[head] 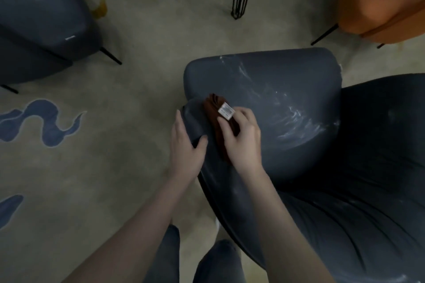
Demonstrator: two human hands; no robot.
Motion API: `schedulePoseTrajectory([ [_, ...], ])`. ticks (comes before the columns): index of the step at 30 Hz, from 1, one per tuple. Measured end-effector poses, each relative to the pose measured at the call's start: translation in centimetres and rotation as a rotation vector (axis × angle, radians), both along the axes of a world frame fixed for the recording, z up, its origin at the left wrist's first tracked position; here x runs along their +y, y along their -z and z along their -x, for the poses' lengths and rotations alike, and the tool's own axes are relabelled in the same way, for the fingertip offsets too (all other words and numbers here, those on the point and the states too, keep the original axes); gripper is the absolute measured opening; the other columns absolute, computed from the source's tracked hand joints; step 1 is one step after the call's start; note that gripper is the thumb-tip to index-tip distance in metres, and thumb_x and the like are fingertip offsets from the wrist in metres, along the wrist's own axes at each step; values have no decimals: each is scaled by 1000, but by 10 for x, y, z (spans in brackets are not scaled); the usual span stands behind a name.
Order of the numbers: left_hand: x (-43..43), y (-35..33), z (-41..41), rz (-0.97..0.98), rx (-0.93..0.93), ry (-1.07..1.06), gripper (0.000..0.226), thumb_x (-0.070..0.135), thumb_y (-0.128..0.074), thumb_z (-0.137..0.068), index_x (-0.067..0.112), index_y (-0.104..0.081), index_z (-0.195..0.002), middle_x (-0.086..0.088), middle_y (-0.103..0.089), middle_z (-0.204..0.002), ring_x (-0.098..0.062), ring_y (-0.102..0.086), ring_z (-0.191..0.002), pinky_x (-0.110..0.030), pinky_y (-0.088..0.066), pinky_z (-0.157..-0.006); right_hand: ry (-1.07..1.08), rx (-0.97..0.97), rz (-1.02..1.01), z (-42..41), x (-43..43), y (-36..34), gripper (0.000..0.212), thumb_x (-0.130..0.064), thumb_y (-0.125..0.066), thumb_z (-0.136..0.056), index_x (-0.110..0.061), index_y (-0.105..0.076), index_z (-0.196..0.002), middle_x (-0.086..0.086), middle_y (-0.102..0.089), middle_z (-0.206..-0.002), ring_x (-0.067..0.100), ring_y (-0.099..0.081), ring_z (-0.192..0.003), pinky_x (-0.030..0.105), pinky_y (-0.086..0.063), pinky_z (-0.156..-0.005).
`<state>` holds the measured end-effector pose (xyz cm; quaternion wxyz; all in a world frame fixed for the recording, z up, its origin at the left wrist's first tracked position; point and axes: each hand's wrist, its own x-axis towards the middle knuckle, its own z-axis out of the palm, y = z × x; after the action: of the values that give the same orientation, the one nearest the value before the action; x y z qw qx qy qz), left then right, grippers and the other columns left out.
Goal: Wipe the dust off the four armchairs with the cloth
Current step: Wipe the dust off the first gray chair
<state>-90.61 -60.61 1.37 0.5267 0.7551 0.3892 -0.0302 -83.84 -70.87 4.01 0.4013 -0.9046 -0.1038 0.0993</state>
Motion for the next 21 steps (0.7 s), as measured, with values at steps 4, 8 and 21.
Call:
schedulePoseTrajectory([
  [4, -10, 4, 0, 23, -48, -140, 85, 39, -53, -81, 18, -20, -156, -2, -35, -157, -17, -34, -143, -42, -30, -118, -210, 52, -8, -9, 1, 16, 23, -21, -63, -95, -9, -68, -114, 1, -57, -112, 18, -60, -102, 35, -49, -88],
  [8, -27, 5, -6, 10, -46, -258, 65, 25, -49, -101, 19, -17, -157, 0, -27, -160, -13, -28, -145, -25, -22, -117, -276, 37, -34, -14, -14, 22, 23, -24, -64, -94, -11, -68, -114, -3, -54, -107, 14, -59, -92, 34, -50, -83],
  [21, -42, 15, -12, -359, 43, -238, 70, 42, -47, -99, 13, -20, -156, -8, -38, -153, -22, -38, -138, -13, -22, -101, -353, 51, -257, -56, -20, 90, 28, -7, -61, -95, -5, -64, -123, 2, -56, -114, -3, -51, -105, 5, -35, -96],
])
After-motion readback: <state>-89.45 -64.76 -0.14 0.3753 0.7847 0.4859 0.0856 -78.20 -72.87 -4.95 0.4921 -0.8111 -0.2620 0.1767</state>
